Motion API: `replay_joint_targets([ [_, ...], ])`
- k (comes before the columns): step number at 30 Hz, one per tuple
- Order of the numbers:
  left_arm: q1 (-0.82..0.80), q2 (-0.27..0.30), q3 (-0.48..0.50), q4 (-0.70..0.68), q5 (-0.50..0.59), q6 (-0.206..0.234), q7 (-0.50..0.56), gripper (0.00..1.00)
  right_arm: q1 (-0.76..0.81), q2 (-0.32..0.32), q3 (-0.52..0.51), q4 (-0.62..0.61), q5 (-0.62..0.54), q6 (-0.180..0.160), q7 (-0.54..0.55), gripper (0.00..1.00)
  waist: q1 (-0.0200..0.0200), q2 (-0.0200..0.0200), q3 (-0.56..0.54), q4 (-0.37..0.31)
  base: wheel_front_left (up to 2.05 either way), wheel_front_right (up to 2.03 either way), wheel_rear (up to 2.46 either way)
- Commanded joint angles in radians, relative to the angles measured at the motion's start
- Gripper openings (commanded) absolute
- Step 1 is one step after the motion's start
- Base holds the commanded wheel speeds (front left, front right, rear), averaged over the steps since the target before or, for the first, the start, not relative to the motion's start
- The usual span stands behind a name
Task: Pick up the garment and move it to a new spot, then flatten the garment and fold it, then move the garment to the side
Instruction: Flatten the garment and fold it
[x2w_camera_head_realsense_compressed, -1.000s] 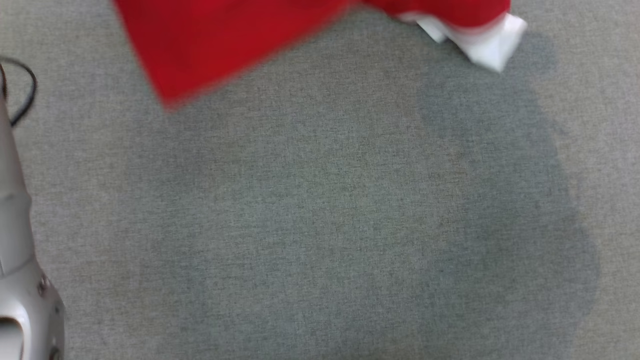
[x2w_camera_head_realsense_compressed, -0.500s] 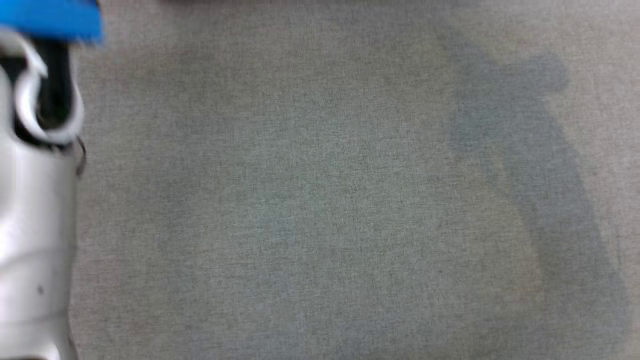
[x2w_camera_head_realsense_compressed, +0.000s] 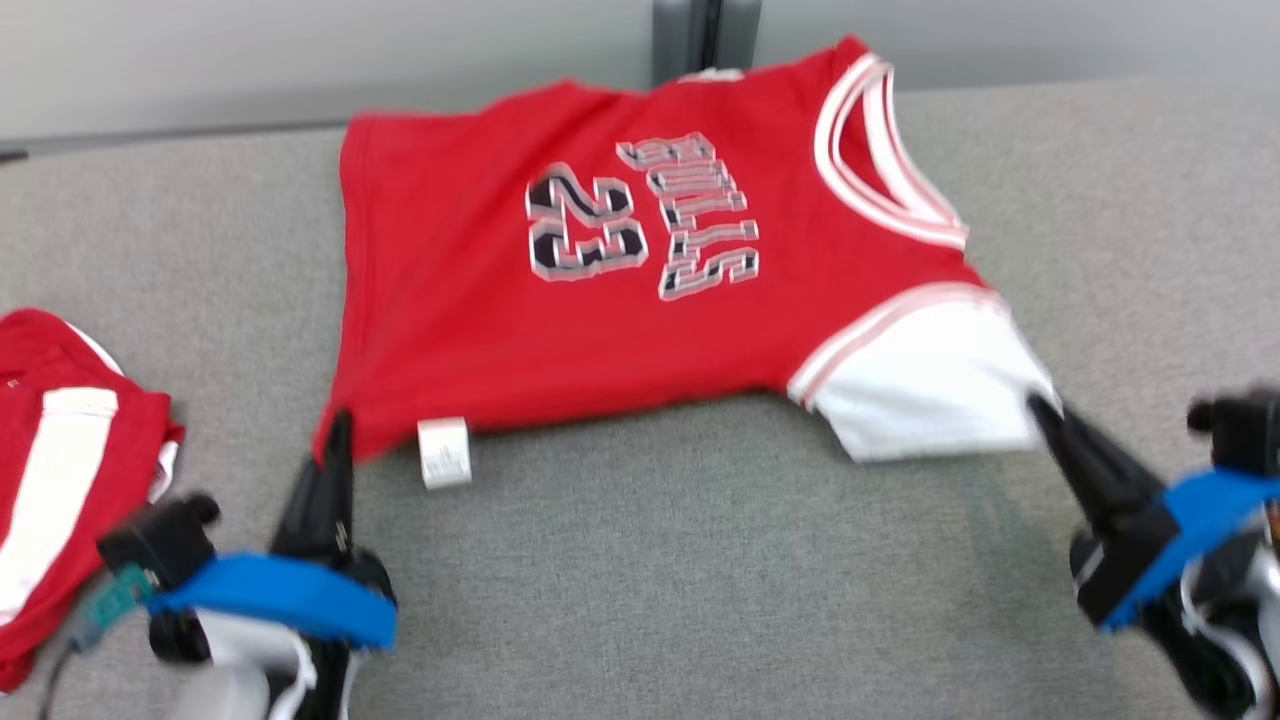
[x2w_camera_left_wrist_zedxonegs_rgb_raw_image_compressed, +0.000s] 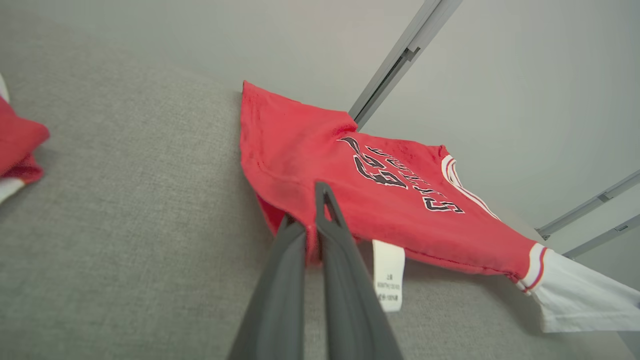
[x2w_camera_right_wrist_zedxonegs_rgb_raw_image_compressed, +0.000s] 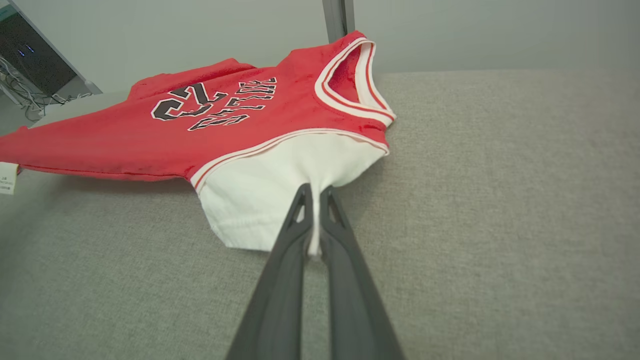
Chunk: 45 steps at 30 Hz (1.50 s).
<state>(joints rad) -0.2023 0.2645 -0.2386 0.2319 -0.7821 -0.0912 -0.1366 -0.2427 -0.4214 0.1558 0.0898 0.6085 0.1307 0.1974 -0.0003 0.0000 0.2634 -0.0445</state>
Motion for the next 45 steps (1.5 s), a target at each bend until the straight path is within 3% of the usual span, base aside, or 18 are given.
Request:
replay_joint_targets([
  [1,0.068,-0.004,-0.003,-0.036,-0.013,0.023,0.017,0.00,0.095,0.044,-0.061,-0.044,-0.017,0.000,0.052,0.00,0.0003,0.0000,-0.049,-0.023,0.00,0.00,0.00],
  [9,0.297,0.005,-0.005,-0.201,-0.064,0.111,0.101,0.00,0.410,0.289,-0.260,-0.298,-0.102,0.000,0.335,0.00,0.0003,0.0000,-0.104,-0.008,0.00,0.00,0.00],
  [16,0.370,0.076,-0.020,-0.291,-0.045,0.158,0.200,0.00,0.545,0.365,-0.358,-0.452,-0.139,0.000,0.570,0.00,0.0003,0.0000,-0.109,0.002,0.00,0.00,0.00],
  [20,0.374,0.093,-0.019,-0.316,-0.039,0.174,0.223,0.00,0.562,0.371,-0.382,-0.485,-0.138,0.000,0.619,0.00,0.0003,0.0000,-0.106,0.008,0.00,0.00,0.00],
  [28,0.263,0.068,-0.037,-0.348,-0.055,0.176,0.261,0.00,0.367,0.365,-0.321,-0.519,-0.198,0.000,0.528,0.00,0.0003,0.0000,-0.070,0.025,0.00,0.00,0.00],
  [38,0.069,0.043,-0.044,-0.213,-0.059,0.196,0.317,0.00,0.039,0.253,-0.270,-0.323,-0.173,0.000,0.484,0.00,0.0003,0.0000,0.000,0.043,0.00,0.00,0.00],
  [45,-0.009,0.019,-0.062,-0.112,-0.043,0.170,0.295,0.00,-0.121,0.197,-0.210,-0.176,-0.153,0.000,0.445,0.00,0.0003,0.0000,0.049,0.058,0.00,0.00,0.00],
])
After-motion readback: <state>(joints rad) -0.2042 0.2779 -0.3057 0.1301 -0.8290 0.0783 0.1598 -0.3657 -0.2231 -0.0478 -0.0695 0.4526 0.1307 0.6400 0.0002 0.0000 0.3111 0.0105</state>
